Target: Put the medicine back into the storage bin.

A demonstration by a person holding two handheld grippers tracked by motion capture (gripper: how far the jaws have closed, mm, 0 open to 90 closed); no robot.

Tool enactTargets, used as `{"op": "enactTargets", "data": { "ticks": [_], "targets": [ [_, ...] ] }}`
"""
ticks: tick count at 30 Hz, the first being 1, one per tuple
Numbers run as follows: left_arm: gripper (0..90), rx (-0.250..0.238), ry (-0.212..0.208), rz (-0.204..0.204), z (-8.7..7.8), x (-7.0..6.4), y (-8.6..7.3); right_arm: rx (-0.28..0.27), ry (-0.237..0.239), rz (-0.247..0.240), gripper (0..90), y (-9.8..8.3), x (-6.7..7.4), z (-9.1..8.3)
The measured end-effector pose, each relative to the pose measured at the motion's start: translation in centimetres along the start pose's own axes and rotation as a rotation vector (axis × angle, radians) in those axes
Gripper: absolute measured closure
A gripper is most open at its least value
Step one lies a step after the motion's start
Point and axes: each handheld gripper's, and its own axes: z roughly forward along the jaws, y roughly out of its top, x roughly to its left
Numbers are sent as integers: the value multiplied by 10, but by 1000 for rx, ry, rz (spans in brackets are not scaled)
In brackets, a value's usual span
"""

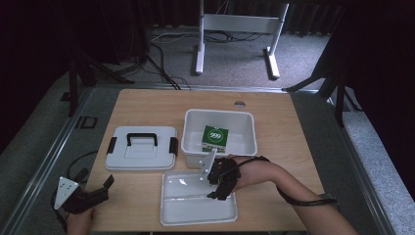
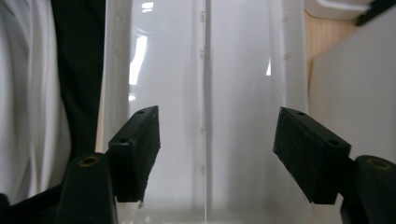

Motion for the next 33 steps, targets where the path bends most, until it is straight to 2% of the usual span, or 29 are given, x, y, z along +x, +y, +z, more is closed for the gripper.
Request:
{"op": "enactTargets", "data": {
  "ticks": [4,7,8,12,13,16,18,20,21,25,26,28,33],
  "targets": [
    [15,-1,-1,1,0,0,0,5,23,-15,388,4,4,18],
    [15,-1,-2,1,0,0,0,32,37,-30,493,5,6,31],
    [15,-1,-3,2,0,0,0,44,25,-34,542,6,7,35],
    [15,-1,-2,2,0,0,0,87,34,-38,579,7,8,49],
    [15,-1,-2,3,0,0,0,88,24,-41,586,7,8,51],
    [15,-1,-2,3,0,0,0,79,1,-28,615,9,7,57],
    [15,-1,-2,3,0,0,0,79,9,-21,630,10,5,61],
    [15,-1,-3,2,0,0,0,93,13,-14,683,11,5,66],
    [15,-1,-4,2,0,0,0,100,3,-18,721,11,5,71],
    [15,-1,-5,3,0,0,0,111,5,-30,757,11,6,76],
    [15,-1,-5,4,0,0,0,119,-4,-55,781,11,8,78],
    [15,-1,-5,4,0,0,0,133,-5,-61,797,12,8,80],
    [15,-1,-5,3,0,0,0,135,-9,-37,824,13,8,81]
  ]
}}
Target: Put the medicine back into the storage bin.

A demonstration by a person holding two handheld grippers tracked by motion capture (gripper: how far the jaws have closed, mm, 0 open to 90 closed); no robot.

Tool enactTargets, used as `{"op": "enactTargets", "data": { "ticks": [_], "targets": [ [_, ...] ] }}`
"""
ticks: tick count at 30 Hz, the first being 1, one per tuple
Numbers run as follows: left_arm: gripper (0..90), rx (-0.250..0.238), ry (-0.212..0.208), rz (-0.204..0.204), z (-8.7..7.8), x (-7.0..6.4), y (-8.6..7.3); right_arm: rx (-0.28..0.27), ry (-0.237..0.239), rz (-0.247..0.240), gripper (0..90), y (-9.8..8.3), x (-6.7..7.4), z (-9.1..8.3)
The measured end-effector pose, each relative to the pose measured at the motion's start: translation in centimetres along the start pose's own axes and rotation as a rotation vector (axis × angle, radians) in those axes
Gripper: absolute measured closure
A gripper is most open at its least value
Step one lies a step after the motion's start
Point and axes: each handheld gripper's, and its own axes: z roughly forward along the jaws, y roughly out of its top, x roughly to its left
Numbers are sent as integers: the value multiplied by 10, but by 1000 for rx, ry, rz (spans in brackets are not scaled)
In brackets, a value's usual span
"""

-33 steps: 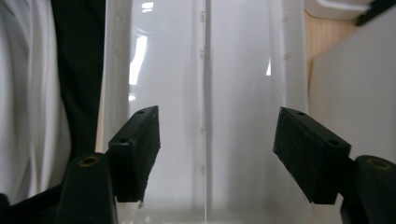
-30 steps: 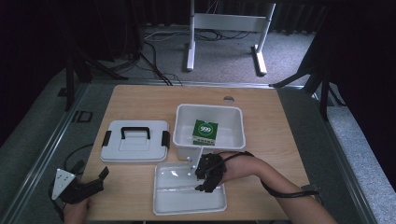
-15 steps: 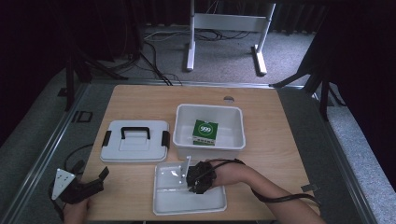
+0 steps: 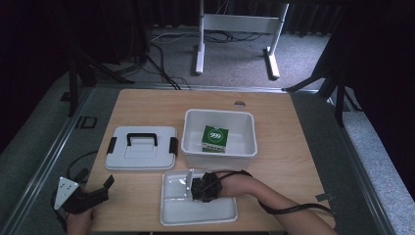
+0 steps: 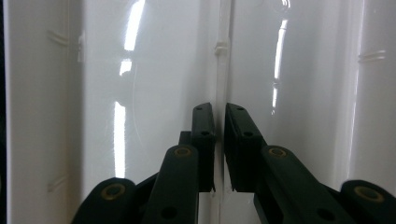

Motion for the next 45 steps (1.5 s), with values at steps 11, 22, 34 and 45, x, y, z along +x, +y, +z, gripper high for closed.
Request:
{"op": "enactTargets", "data": {
  "ticks": [11,22,34,45],
  "targets": [
    [15,0,1,-1,0,0,0,7,4,18,889,1,0,-1],
    [15,0,0,1,0,0,0,-16,31,36,890,0,-2,-35],
    [15,1,2,3,0,0,0,2,21,18,890,-11,3,-77],
    [15,2,3,1,0,0,0,-3,42,29,891,-15,1,-118]
  ]
}}
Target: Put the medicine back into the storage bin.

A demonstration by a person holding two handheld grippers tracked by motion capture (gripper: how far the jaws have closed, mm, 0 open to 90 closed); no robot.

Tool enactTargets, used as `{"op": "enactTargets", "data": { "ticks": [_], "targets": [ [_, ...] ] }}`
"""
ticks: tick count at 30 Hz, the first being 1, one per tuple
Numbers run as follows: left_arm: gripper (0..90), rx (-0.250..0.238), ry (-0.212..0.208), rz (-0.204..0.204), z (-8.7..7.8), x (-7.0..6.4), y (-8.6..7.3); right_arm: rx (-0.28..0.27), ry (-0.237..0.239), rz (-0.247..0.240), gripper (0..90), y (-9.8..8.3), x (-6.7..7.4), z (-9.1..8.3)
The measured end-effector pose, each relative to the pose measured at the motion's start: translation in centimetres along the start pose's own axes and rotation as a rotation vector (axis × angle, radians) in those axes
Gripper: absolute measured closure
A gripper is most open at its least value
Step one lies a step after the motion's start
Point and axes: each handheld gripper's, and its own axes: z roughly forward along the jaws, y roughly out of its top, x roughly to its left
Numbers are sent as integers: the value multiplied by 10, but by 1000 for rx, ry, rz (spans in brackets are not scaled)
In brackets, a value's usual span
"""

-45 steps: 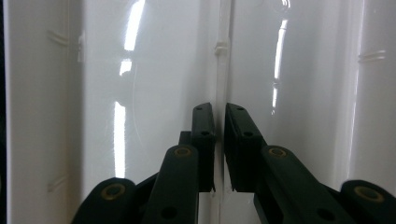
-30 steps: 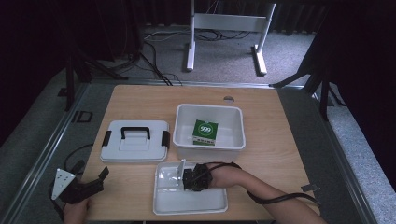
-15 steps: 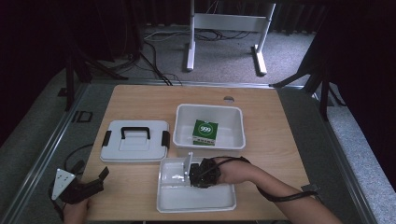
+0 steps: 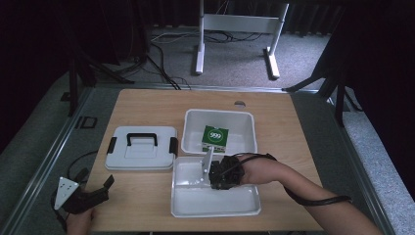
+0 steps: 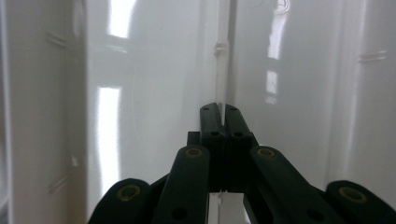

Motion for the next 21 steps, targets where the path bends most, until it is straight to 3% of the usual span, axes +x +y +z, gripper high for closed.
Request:
{"op": "enactTargets", "data": {
  "ticks": [9,10,21],
  "targets": [
    [15,-2,0,0,0,0,0,-23,-17,-22,890,4,4,-18],
    [15,-1,-1,0,0,0,0,-19,-39,-16,890,3,-1,-25],
    [15,-2,1,-1,0,0,0,5,-89,5,890,-13,-32,-51]
  ]
}}
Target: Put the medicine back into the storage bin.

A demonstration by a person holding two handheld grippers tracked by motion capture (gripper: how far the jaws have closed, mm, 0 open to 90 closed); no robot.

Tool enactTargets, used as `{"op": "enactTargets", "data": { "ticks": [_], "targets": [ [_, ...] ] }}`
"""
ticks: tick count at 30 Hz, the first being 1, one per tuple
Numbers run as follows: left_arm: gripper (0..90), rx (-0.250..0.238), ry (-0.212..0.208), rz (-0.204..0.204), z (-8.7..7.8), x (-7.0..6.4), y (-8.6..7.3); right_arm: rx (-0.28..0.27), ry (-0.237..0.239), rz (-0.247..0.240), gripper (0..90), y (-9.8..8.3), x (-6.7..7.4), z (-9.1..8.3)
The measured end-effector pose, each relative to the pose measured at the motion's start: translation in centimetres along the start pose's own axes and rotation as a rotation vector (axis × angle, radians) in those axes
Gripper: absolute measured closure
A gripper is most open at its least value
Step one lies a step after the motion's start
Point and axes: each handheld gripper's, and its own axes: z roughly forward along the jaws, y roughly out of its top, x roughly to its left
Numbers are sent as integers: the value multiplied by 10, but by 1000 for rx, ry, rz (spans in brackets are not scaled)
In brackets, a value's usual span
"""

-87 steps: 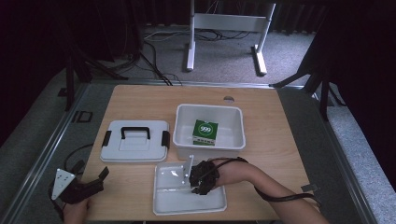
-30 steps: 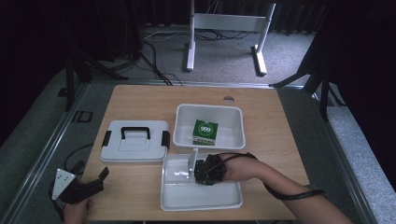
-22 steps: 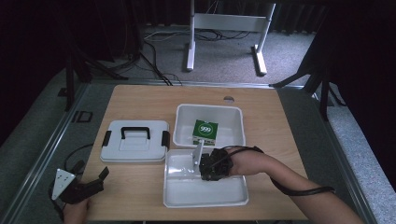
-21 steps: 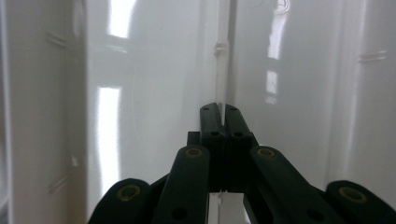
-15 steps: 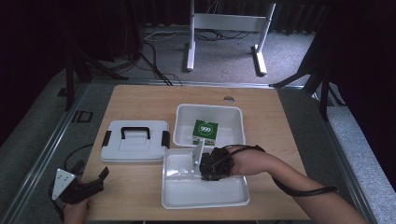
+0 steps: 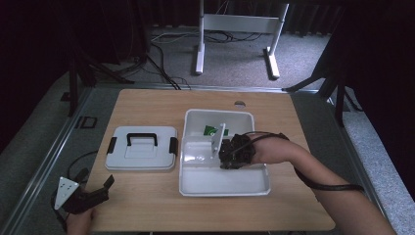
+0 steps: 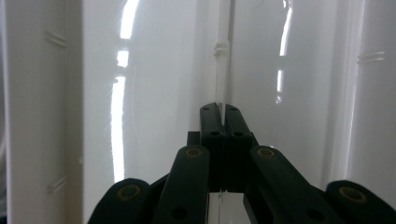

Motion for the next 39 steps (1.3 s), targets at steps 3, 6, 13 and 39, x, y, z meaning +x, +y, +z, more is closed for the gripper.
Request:
{"op": "enactTargets", "data": {
  "ticks": [3,6,13,39],
  "targets": [
    [15,1,0,0,0,0,0,-6,-4,14,890,-4,-11,-4],
    [15,1,-1,0,0,0,0,-7,-13,22,890,-10,-25,-8],
    [15,1,-1,-1,0,0,0,-36,-5,57,890,-20,-55,-10],
    [15,2,-5,-3,0,1,0,19,-22,109,891,-26,-129,11]
  ]
}}
